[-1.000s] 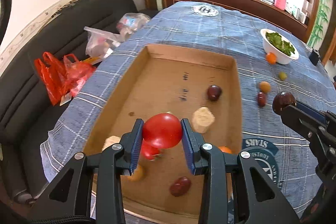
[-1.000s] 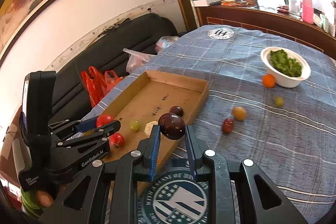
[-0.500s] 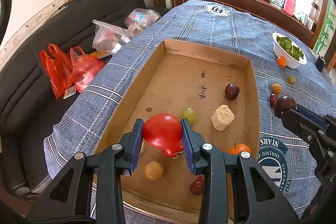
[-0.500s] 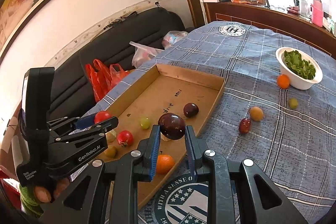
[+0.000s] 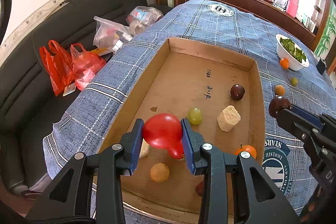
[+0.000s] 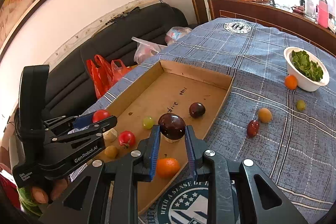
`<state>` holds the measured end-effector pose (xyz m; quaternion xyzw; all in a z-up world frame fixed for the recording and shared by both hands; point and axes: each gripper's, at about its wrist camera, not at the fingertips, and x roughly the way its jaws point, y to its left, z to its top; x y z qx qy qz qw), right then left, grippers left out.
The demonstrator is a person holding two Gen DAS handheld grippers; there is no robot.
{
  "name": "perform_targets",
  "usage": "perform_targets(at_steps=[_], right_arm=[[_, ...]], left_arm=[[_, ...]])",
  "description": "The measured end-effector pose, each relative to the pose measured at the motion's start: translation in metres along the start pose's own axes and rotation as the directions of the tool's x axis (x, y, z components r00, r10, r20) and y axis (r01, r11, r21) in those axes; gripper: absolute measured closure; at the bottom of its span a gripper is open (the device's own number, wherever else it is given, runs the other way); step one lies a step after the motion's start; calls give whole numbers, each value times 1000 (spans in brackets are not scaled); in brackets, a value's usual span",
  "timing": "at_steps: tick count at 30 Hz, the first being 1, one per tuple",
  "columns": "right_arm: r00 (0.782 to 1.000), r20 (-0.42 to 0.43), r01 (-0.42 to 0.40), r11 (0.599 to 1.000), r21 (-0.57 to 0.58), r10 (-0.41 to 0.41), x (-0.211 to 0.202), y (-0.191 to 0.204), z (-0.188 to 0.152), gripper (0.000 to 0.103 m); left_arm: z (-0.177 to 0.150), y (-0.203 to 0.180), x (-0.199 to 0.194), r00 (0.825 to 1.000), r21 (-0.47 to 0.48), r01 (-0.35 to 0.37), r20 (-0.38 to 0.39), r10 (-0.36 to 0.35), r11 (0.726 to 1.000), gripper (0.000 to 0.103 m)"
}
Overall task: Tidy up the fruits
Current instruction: 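Carry the tomato and plum over the cardboard tray with both tools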
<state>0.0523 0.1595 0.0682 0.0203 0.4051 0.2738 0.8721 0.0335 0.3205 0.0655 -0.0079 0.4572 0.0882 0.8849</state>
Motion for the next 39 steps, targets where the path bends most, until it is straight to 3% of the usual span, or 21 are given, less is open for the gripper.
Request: perform_targets(at_steps=[12, 23, 33, 39], right_arm=[[999, -29, 24, 999, 35, -23, 38, -19, 26, 79], [995, -75, 76, 996, 39, -73, 90, -33, 68, 79], [983, -147, 111, 994, 3, -110, 129, -41, 62, 79], [979, -166, 115, 993, -22, -117, 137, -39, 58, 76]], left_arm=[[20, 5, 21, 999, -26, 30, -37, -31, 999, 70], [58, -15, 75, 991, -36, 37, -130, -42, 999, 70], [59, -25, 105, 981, -18, 22, -194, -25, 1000, 69], [60, -29, 106, 983, -7, 4, -184, -5, 1000, 69]])
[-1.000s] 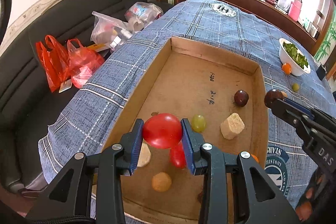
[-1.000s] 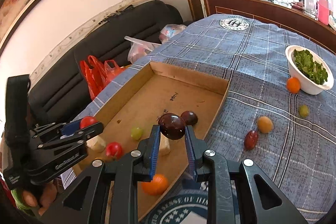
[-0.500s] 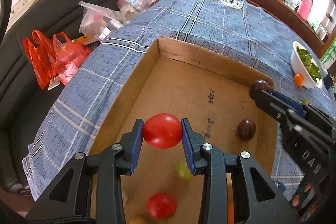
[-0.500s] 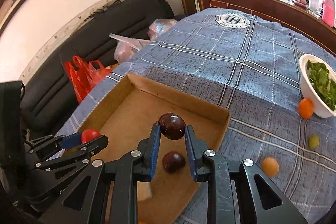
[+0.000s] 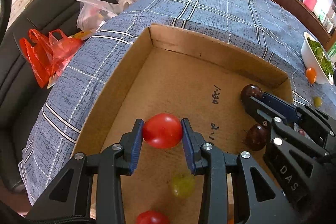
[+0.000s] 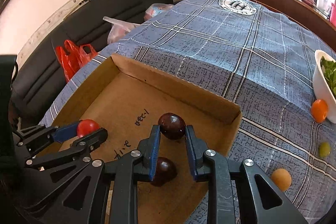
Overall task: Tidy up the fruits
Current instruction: 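Carry the tomato and plum over the cardboard tray with both tools, then open the left tool releasing the tomato while the right tool releases the plum, then move the left tool to a red date while the right tool approaches a green grape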
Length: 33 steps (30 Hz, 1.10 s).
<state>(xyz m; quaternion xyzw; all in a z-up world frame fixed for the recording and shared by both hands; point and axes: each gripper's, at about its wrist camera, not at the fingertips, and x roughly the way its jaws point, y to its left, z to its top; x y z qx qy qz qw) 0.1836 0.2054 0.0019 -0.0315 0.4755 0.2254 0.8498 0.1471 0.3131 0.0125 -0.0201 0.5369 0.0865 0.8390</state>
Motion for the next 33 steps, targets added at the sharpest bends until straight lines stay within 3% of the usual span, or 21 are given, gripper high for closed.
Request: perform_targets(at_steps=[6, 8, 10, 20, 33], right_arm=[[1000, -1, 11, 1000, -14, -11, -3, 2, -1, 72], [1000, 7, 9, 1000, -13, -9, -6, 2, 0, 55], [1000, 21, 11, 1000, -17, -11, -10, 3, 0, 49], [996, 83, -22, 1000, -2, 22, -50, 1, -11, 49], [987, 159, -39, 998, 55, 30, -110, -23, -47, 49]], left_arm=[[-4, 5, -4, 1000, -23, -1, 8, 1, 1000, 64], [-5, 8, -6, 1000, -31, 2, 8, -2, 1000, 64], [-7, 11, -10, 1000, -36, -3, 8, 3, 999, 63], [-22, 17, -44, 997, -57, -6, 82, 11, 998, 55], [-40, 4, -83, 989, -41, 33, 147, -27, 999, 54]])
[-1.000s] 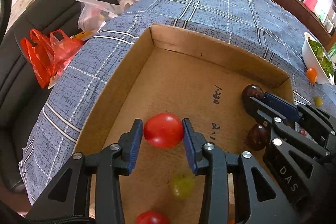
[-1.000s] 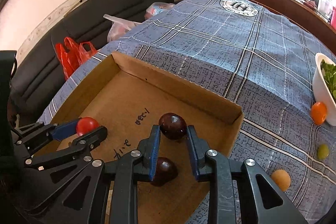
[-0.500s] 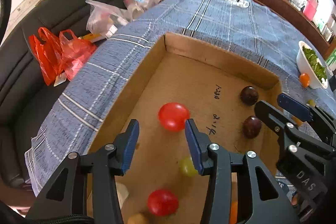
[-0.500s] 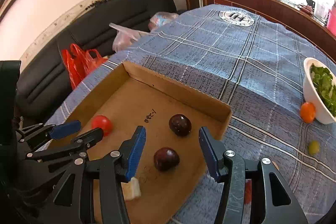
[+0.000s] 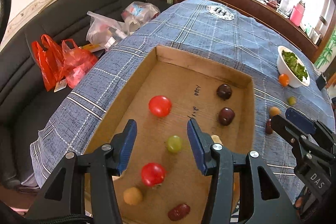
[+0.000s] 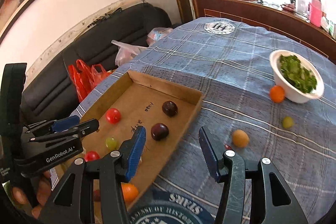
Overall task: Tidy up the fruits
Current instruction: 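Move the left tool to a red date while the right tool approaches a green grape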
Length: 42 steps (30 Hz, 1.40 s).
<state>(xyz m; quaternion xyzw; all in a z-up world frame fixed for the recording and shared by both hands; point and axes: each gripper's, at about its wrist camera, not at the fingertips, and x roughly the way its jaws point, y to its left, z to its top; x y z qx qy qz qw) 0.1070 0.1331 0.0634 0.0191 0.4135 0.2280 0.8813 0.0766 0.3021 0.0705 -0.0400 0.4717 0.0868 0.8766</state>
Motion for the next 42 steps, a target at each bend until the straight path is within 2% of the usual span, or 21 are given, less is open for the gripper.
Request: perform_targets(at_steps=[16, 27, 36, 42], right_arm=[[998, 29, 53, 996, 73, -55, -44, -41, -29, 49], [994, 38, 98, 986, 133, -104, -65, -78, -45, 48], [990, 32, 130, 975, 181, -138, -72, -108, -58, 48], [988, 24, 144, 967, 210, -152, -70, -126, -63, 48]], left_arm=[[-9, -29, -25, 998, 47, 57, 23, -58, 997, 54], [-12, -56, -32, 993, 84, 113, 10, -114, 990, 54], [-21, -95, -36, 984, 153, 176, -8, -177, 972, 54], [-28, -117, -30, 965, 175, 264, -63, -256, 949, 54]])
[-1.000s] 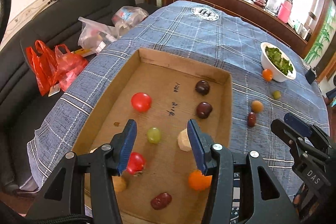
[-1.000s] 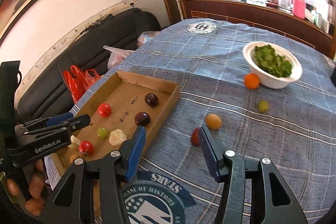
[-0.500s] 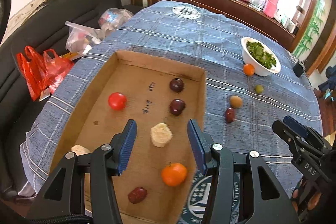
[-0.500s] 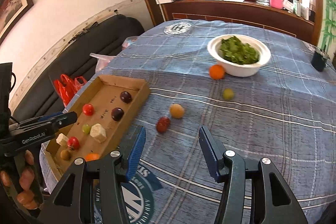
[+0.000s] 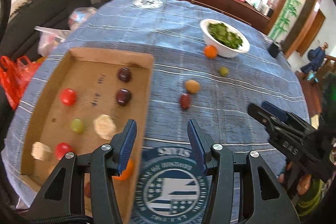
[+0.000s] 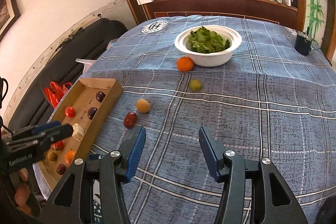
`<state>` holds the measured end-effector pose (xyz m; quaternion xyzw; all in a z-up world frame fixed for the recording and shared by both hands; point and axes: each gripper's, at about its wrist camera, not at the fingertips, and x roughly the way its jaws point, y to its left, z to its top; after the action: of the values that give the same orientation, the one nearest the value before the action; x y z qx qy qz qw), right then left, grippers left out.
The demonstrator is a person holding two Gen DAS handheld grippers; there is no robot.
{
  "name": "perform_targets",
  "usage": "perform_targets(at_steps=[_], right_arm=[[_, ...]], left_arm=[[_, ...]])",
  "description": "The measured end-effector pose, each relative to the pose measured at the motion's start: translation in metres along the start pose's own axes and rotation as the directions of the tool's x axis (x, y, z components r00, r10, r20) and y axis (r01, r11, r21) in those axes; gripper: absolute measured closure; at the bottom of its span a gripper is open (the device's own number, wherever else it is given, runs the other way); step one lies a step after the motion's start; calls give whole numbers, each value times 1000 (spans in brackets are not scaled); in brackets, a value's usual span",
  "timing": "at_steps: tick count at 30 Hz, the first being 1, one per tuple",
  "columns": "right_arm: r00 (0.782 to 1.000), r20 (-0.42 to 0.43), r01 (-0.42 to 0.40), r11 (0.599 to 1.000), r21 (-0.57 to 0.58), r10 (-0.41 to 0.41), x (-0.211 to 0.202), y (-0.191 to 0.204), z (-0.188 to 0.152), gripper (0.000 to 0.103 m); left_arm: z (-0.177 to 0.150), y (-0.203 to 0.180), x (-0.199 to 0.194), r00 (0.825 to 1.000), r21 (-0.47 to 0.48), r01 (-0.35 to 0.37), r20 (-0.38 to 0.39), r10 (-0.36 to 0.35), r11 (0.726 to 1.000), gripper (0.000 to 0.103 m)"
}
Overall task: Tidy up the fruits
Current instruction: 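Move the left tool to a red date while the right tool approaches a green grape, then grasp the red date with the left tool while the right tool grasps the green grape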
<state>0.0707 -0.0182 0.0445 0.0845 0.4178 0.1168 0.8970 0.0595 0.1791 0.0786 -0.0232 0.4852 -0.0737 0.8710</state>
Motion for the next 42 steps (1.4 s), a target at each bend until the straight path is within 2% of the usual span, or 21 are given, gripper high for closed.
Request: perform_targets(at_steps=[9, 13, 15, 26, 31, 33, 35, 37, 38, 42], right_arm=[[1000, 11, 11, 1000, 1, -11, 14, -13, 9, 49], [1000, 18, 18, 1000, -17, -18, 26, -16, 15, 54], [1000, 10, 17, 1000, -17, -16, 35, -19, 19, 60], [999, -14, 37, 998, -45, -38, 82, -30, 43, 60], [998, -33, 47, 998, -48, -48, 103, -33, 49, 67], [998, -38, 49, 997, -51, -51, 108, -32, 51, 69], [998, -26, 60, 996, -62, -62, 112, -31, 53, 73], [997, -24, 76, 995, -69, -78, 115, -31, 56, 81], [997, -26, 73, 995, -66, -75, 114, -31, 56, 81], [998, -26, 60, 996, -60, -62, 102, -29, 51, 81]], left_arm=[[1, -22, 20, 997, 40, 65, -39, -64, 997, 54], [4, -27, 36, 996, 39, 75, -58, -73, 996, 55], [7, -29, 46, 996, 39, 65, -66, -63, 997, 55], [24, -40, 97, 994, 61, 0, -110, 7, 998, 55], [25, -41, 108, 995, 78, -30, -98, 37, 997, 55], [23, -44, 108, 996, 93, -36, -82, 43, 995, 57], [23, -44, 108, 996, 98, -46, -65, 52, 994, 62], [24, -42, 107, 996, 91, -51, -62, 57, 995, 79], [25, -40, 107, 997, 83, -42, -65, 47, 996, 84], [24, -30, 97, 998, 48, 9, -63, -5, 999, 86]])
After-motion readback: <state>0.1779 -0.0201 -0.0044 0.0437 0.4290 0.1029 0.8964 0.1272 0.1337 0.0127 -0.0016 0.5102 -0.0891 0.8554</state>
